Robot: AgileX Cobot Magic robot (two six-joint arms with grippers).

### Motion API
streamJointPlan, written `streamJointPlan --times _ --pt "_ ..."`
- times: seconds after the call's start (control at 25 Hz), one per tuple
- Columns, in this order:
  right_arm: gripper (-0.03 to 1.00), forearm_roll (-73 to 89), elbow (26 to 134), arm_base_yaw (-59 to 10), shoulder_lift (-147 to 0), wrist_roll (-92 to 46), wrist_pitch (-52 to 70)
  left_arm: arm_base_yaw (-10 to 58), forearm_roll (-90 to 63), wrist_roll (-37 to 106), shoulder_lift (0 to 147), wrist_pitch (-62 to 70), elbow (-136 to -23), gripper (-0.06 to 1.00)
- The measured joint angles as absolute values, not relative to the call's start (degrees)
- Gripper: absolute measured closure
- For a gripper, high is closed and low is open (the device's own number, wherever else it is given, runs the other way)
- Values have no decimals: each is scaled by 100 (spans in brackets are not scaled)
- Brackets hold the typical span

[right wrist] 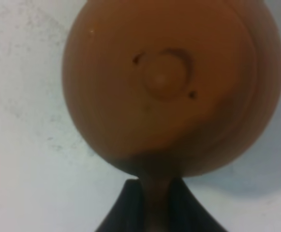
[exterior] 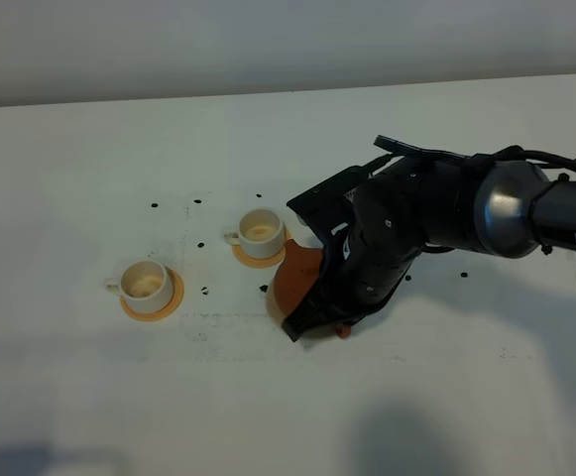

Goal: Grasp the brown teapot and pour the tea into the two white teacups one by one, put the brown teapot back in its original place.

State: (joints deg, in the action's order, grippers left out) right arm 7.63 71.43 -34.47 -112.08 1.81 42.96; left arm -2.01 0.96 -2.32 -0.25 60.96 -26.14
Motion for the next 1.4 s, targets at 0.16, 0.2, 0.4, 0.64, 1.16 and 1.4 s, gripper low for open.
streamJointPlan --times 0.16,0.2,0.4,0.64,1.16,1.4 --pt "88 724 7143 -3447 -11201 156 4166 -201 96 -232 -25 6096 -2614 64" --pt "88 724 7143 -3447 -11201 150 4166 -201 96 -232 -25 6096 -2614 64" --pt "88 683 7143 -3447 -11172 146 4166 -201 96 -237 -25 6096 -2614 64" --pt "88 567 7143 -3447 -10967 146 4160 -201 96 -237 -25 6096 -2614 64" --pt "88 -129 7219 -3447 -10901 235 4160 -201 96 -237 -25 6096 -2614 64" --pt "88 -531 7606 -3401 -10927 311 4344 -201 96 -243 -25 6096 -2614 64"
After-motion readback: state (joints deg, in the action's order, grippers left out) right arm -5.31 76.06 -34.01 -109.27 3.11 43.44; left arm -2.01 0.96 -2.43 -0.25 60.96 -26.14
